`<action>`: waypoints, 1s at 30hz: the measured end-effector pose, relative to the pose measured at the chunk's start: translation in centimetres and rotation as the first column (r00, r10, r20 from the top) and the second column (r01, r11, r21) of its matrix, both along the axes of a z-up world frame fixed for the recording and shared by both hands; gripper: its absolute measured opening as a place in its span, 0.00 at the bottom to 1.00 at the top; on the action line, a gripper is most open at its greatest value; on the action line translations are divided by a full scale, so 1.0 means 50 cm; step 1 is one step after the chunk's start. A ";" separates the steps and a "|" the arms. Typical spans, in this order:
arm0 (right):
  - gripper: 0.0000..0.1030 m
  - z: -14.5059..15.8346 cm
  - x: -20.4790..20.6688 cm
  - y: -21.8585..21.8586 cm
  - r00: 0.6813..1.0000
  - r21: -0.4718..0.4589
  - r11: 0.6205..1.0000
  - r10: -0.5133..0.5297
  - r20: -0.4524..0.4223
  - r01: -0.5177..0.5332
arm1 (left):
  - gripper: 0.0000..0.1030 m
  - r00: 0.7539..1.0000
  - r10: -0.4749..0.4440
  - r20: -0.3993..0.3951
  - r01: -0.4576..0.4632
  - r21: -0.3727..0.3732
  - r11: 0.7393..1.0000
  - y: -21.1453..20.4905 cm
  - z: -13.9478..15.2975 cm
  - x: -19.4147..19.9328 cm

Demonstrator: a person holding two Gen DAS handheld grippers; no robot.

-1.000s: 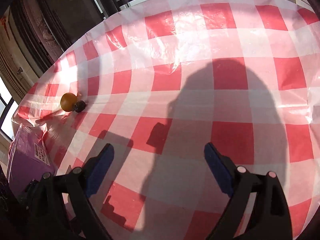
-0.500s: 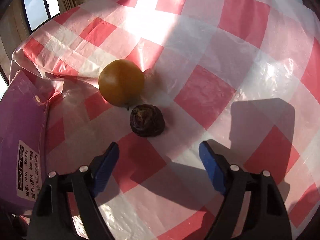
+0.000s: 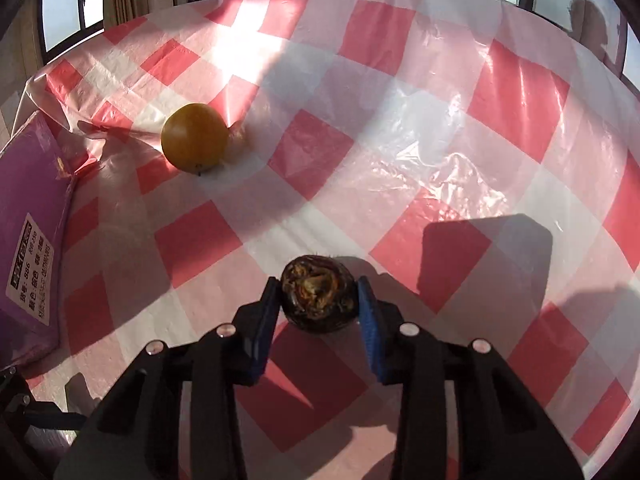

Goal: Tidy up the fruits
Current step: 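Grasp the dried fruit with the right tool while the left tool grasps the yellow pomelo, then carry the pomelo and dried fruit over the white box with both tools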

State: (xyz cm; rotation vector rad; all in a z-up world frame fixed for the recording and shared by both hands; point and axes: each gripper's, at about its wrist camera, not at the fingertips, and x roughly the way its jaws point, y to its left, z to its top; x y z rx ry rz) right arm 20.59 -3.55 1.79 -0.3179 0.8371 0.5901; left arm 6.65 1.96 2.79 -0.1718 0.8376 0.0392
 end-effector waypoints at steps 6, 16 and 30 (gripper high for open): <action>0.38 -0.007 -0.039 -0.217 0.974 0.113 0.968 -0.222 -0.043 0.225 | 0.86 0.927 0.362 -0.100 -0.347 0.146 0.927 0.085 -0.023 0.219; 0.38 -0.010 -0.088 -0.243 0.969 0.126 0.961 -0.242 -0.054 0.247 | 0.87 0.686 0.713 -0.147 -0.718 0.023 0.696 0.318 -0.019 0.358; 0.38 -0.021 -0.066 -0.258 0.943 0.139 0.934 -0.317 -0.105 0.329 | 0.59 0.972 0.223 -0.082 -0.224 -0.006 0.975 -0.023 0.018 0.231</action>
